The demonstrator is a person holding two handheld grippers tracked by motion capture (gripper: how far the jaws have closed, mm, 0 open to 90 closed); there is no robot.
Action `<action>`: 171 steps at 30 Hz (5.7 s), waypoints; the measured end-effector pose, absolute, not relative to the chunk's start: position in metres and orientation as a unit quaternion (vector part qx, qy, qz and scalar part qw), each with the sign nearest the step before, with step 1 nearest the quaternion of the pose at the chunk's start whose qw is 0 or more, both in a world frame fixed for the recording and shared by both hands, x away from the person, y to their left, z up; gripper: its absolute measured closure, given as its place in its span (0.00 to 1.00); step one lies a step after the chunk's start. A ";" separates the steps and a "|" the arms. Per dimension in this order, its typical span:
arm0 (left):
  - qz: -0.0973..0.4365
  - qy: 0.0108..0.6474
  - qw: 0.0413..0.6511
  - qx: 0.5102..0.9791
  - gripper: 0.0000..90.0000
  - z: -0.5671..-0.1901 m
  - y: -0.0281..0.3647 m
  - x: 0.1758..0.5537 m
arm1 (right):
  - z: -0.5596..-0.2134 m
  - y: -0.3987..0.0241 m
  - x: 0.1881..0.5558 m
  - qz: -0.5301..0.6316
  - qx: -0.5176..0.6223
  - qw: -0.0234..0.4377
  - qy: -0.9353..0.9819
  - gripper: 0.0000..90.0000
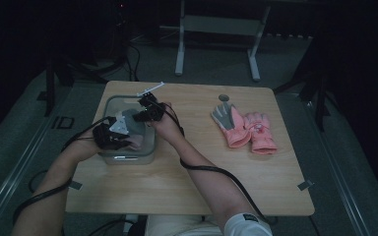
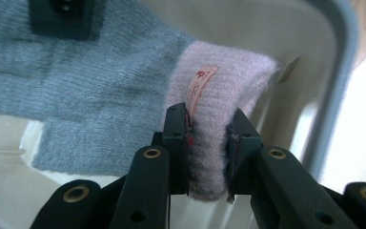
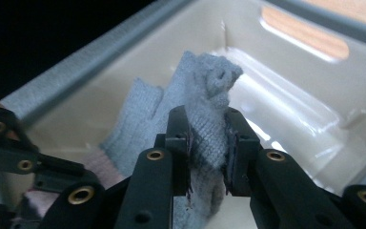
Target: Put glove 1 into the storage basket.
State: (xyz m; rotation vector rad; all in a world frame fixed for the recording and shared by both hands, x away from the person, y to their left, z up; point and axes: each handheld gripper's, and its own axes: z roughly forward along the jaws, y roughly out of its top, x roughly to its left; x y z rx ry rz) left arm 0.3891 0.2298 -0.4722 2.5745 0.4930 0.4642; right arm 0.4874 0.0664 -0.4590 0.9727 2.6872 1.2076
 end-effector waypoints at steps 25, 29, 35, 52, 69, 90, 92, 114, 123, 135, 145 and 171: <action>0.100 0.200 0.156 0.962 0.63 -0.489 0.214 0.428 | -0.456 0.037 0.494 0.389 0.311 0.021 0.867 0.62; 0.113 0.245 0.161 0.949 0.46 -0.481 0.216 0.427 | -0.455 0.027 0.491 0.398 0.300 0.019 0.867 0.61; 0.094 0.278 0.219 0.931 0.24 -0.467 0.218 0.424 | -0.450 0.009 0.485 0.408 0.286 0.027 0.867 0.65; 0.096 0.250 0.293 0.918 0.07 -0.438 0.164 0.399 | -0.434 -0.057 0.455 0.428 0.281 0.044 0.858 0.66; 0.082 0.191 0.305 0.929 0.02 -0.446 0.093 0.368 | -0.440 -0.135 0.445 0.415 0.304 0.092 0.853 0.62; 0.080 0.194 0.349 0.913 0.02 -0.507 0.070 0.331 | -0.455 -0.196 0.461 0.398 0.344 0.151 0.837 0.67; 0.067 0.196 0.349 0.914 0.02 -0.515 0.070 0.328 | -0.455 -0.201 0.463 0.398 0.351 0.153 0.834 0.68; 0.101 0.216 0.372 0.897 0.03 -0.552 0.079 0.296 | -0.486 -0.218 0.509 0.308 0.433 0.221 0.818 0.68; 0.106 0.228 0.392 0.885 0.03 -0.550 0.083 0.295 | -0.520 -0.219 0.531 0.234 0.433 0.175 0.853 0.66; 0.104 0.228 0.391 0.885 0.03 -0.552 0.083 0.293 | -0.523 -0.226 0.532 0.272 0.490 0.150 0.814 0.96; 0.099 0.222 0.400 0.884 0.03 -0.552 0.087 0.293 | -0.458 -0.210 0.483 0.334 0.492 0.213 0.775 0.98; 0.105 0.206 0.383 0.894 0.03 -0.554 0.081 0.290 | -0.494 -0.170 0.379 0.353 0.553 0.184 0.732 0.98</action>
